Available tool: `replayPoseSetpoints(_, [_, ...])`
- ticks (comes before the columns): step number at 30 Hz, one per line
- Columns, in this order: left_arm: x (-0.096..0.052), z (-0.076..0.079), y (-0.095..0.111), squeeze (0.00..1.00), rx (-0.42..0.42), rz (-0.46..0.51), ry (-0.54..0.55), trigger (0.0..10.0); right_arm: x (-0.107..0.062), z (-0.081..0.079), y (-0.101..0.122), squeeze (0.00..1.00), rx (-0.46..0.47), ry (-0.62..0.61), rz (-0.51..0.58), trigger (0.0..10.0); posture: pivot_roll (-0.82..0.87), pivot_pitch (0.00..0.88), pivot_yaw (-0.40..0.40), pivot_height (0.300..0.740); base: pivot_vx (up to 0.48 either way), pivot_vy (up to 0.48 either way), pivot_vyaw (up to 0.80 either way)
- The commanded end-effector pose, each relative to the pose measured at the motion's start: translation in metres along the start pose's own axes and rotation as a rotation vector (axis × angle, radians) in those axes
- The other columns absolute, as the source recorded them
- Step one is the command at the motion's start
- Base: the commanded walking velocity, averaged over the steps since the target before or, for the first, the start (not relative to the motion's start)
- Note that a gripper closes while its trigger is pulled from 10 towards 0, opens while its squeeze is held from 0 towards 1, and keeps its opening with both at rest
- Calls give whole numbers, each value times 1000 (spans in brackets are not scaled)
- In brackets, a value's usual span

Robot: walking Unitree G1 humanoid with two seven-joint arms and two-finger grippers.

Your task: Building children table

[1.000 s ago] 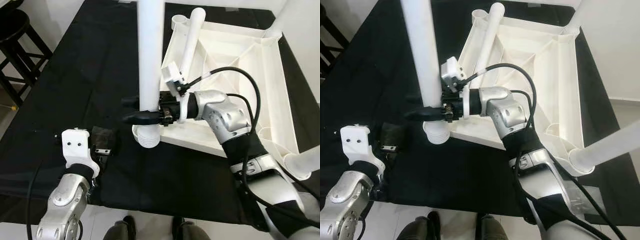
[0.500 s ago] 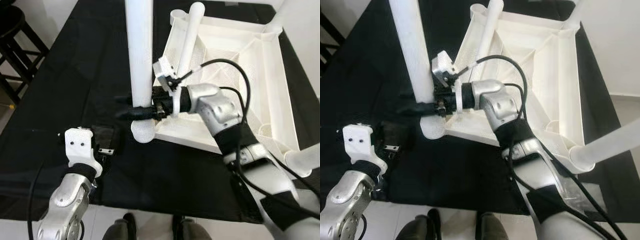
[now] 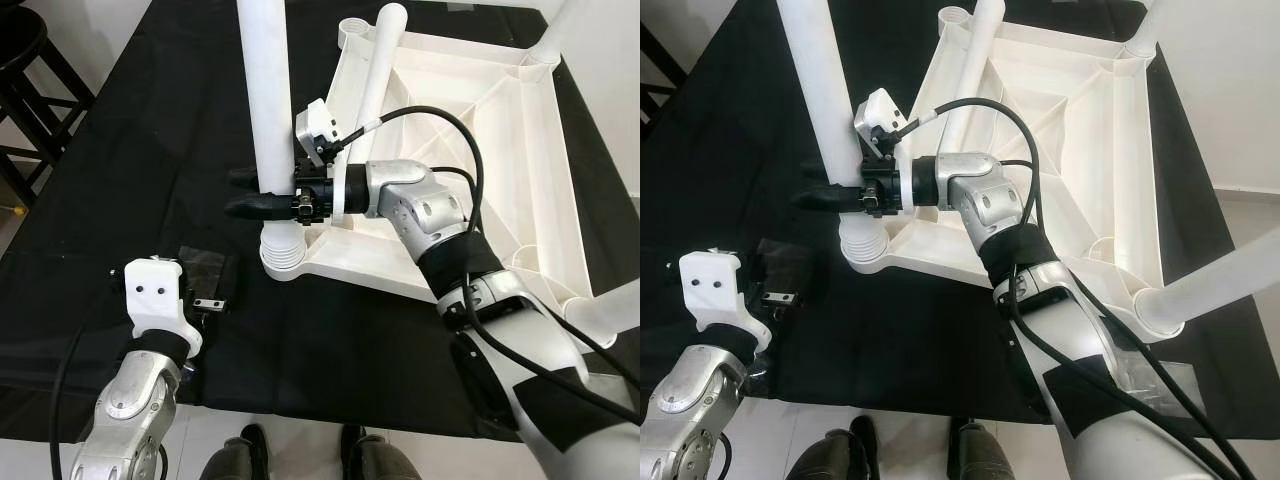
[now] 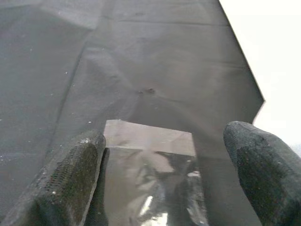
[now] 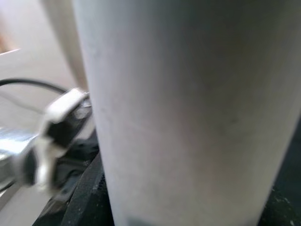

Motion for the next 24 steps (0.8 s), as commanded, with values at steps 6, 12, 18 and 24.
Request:
replayPoseSetpoints(6, [-4, -5, 0, 0, 21, -8, 23, 10000, -9, -49, -38, 0, 48, 286, -89, 10000, 24, 410, -70, 740, 0, 0, 0])
replayPoseSetpoints(12, [-3, -11, 7, 0, 40, 7, 37, 10000, -18, -64, -47, 0, 45, 351, -136, 10000, 29, 405, -61, 740, 0, 0, 0])
replayPoseSetpoints(18, [-3, -13, 9, 0, 50, 11, 38, 10000, -25, -72, -54, 0, 28, 388, -180, 10000, 29, 398, -54, 740, 0, 0, 0])
replayPoseSetpoints(24, [0, -12, 14, 0, 60, 20, 27, 10000, -33, -70, -52, 0, 9, 384, -195, 10000, 35, 387, -41, 740, 0, 0, 0])
Point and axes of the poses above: a point about 5 cm out from each wrist's last joint towards the gripper, its own x axis pointing out of the wrist towards the gripper, its own y axis along the axis of the wrist's last joint, z = x × y, the point moved 6 cm from there along x, pointing out of the wrist towards the gripper, and after that the axes turned 15 degrees about -x, right-handed, at the moved point
